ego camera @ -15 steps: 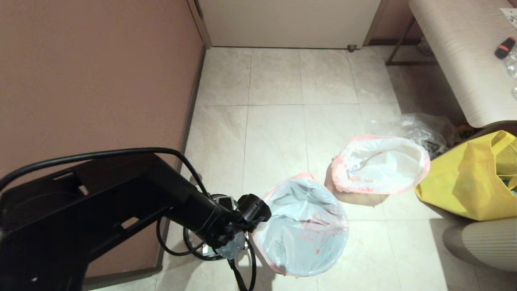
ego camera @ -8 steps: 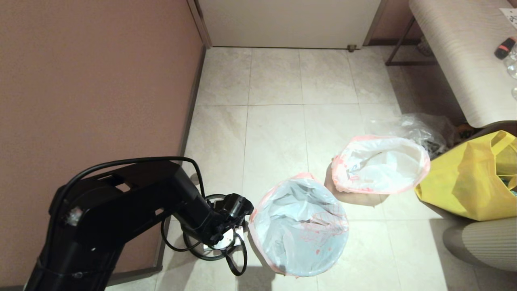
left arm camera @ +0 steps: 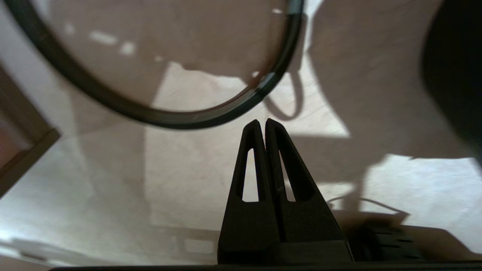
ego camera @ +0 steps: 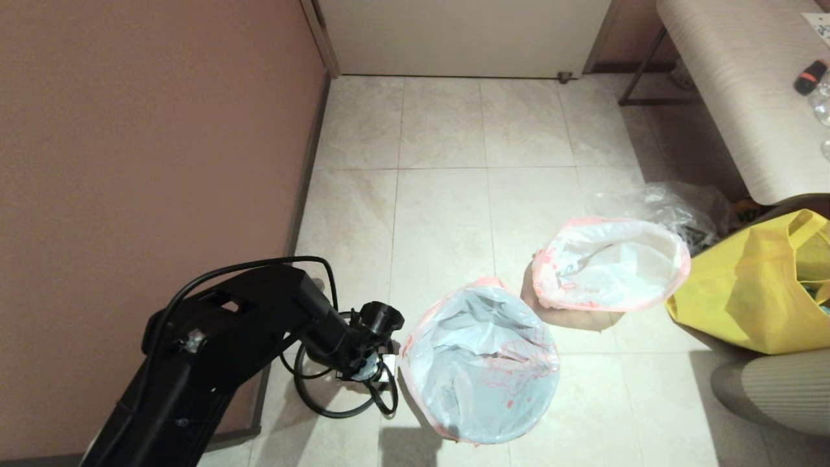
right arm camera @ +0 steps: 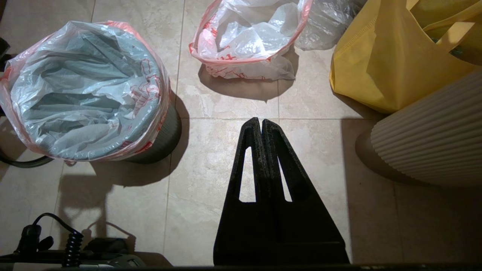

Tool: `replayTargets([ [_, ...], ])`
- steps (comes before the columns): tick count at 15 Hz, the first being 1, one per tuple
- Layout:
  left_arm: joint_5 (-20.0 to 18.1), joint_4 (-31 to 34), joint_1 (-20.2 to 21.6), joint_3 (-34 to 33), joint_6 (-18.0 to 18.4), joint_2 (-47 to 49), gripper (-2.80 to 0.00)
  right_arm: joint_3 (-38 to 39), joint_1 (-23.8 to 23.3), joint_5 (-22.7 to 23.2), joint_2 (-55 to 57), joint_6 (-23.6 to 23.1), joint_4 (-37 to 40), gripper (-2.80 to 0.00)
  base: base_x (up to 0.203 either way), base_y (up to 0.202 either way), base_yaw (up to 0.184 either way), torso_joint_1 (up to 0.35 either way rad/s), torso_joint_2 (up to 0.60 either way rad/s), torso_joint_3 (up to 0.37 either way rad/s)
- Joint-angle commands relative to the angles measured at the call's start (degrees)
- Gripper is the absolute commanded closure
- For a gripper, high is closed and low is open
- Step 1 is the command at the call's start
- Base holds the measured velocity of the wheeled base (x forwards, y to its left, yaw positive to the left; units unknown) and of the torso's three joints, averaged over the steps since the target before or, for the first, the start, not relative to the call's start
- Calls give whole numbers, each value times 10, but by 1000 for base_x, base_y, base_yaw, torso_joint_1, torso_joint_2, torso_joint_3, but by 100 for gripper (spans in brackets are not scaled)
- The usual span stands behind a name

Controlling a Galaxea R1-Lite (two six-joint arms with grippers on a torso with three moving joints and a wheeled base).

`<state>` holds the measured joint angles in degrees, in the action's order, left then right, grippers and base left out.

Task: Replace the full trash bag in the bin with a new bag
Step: Place the trash can ring on the trash can

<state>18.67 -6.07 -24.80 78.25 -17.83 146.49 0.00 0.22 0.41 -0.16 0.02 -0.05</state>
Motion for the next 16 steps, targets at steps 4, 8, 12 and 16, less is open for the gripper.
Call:
replayTargets([
  [4,-34,149,16,232,1,96,0,0,0,0,2,0,0,0,0,0,0,0,0,0],
  [8,-19,258,28,349,52,185,0,0,1,0,2,0,0,0,0,0,0,0,0,0],
  [12,-21,212,33,347,77,200,0,0,0,0,2,0,0,0,0,0,0,0,0,0],
  [16,-33,183,38,342,117,218,0,0,0,0,2,0,0,0,0,0,0,0,0,0],
])
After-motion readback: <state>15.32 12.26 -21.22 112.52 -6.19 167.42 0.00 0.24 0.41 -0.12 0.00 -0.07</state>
